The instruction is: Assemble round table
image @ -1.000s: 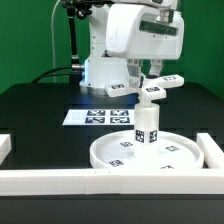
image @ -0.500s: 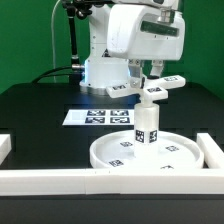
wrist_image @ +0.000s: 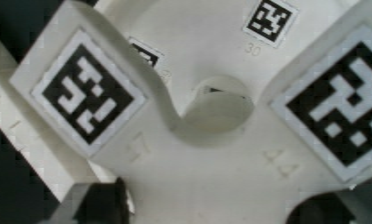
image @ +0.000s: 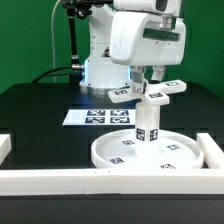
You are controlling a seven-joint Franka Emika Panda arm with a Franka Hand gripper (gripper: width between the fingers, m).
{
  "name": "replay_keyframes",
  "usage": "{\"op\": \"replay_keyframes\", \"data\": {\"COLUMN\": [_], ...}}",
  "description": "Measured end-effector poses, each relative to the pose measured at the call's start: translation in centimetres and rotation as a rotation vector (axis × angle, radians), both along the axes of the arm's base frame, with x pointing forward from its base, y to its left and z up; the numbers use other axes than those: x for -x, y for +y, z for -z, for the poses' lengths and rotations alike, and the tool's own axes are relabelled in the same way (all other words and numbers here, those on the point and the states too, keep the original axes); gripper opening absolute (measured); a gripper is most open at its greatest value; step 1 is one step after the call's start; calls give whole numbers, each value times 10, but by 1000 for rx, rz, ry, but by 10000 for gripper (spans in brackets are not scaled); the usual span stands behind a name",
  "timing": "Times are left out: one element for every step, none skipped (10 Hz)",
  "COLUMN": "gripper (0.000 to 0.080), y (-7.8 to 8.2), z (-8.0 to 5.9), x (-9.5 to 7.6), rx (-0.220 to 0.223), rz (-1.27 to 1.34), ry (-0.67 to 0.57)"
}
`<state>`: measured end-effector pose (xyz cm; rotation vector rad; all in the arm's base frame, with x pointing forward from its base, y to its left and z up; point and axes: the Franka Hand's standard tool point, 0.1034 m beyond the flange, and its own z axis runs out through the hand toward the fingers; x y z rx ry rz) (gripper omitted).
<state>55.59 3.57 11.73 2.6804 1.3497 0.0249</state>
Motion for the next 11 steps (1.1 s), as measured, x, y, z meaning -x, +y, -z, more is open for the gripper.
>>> {"op": "replay_keyframes", "data": {"gripper": [438, 438, 438, 438, 533, 533, 629, 629, 645, 645, 649], "y": [0, 0, 0, 0, 0, 0, 0, 1, 2, 2, 2], "z": [1, 1, 1, 1, 1, 1, 1, 1, -1, -2, -6], "x": [0, -1, -1, -1, -1, -1, -1, -1, -1, 0, 3], "rx": [-1, -2, -3, -3, -3, -3, -3, -3, -3, 0, 8], "rz": [0, -1, -1, -1, -1, -1, -1, 0, -1, 2, 7], "ry": [-1, -6, -8, -8, -7, -7, -7, -8, -9, 0, 24]}}
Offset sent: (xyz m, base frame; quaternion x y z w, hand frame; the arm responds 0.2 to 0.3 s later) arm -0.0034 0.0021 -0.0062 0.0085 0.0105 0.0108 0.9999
